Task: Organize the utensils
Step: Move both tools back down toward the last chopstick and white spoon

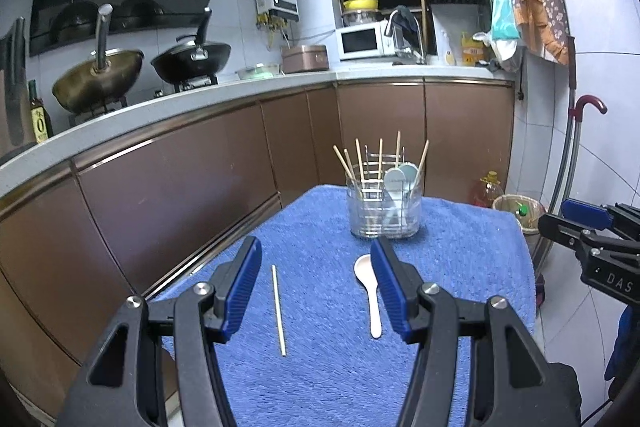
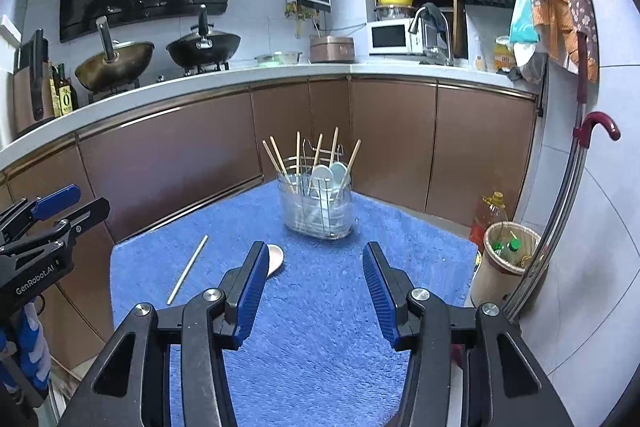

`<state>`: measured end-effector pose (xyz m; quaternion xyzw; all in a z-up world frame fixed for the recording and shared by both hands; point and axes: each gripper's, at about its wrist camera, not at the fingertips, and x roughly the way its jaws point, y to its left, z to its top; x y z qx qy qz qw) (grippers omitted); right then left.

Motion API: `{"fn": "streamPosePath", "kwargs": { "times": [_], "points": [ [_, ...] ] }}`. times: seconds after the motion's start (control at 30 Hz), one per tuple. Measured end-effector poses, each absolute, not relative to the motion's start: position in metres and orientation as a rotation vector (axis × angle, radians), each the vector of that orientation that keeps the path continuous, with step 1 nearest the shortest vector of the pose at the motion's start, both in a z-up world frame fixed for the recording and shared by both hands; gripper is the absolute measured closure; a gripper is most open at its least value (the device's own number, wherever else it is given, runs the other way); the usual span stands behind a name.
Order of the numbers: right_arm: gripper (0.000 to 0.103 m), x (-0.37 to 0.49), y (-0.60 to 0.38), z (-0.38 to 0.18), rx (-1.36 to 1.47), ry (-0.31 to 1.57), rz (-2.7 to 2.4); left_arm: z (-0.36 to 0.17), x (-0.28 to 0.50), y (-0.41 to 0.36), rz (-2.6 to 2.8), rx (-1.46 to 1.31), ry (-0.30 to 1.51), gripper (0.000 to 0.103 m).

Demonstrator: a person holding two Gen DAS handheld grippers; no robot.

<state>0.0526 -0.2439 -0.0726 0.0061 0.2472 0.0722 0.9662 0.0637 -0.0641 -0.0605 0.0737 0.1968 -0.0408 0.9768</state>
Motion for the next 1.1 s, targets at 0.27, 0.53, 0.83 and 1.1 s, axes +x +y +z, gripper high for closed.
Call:
{"fn": "streamPosePath", "kwargs": {
  "times": [0.27, 0.53, 0.83, 1.1],
  "points": [
    [0.057, 0.079, -0.242, -0.094, 0.013, 0.560, 0.147, -0.079, 0.093, -0.063, -0.089, 0.144, 0.458, 0.048],
    [0.057, 0.103, -0.243, -0.113, 0.017, 0.613, 0.144, -0.099, 0.121, -0.061, -0.099, 0.141, 0.517, 0.048],
    [0.057, 0.135, -0.239, -0.137, 0.010, 0.681, 0.164, -0.123, 0.159, -0.050, -0.098, 0.120, 0.595, 0.048],
    [0.057, 0.186, -0.229, -0.164, 0.042, 0.779, 0.258, -0.152, 0.228, 0.019, -0.134, -0.086, 0.751, 0.048]
  ]
}}
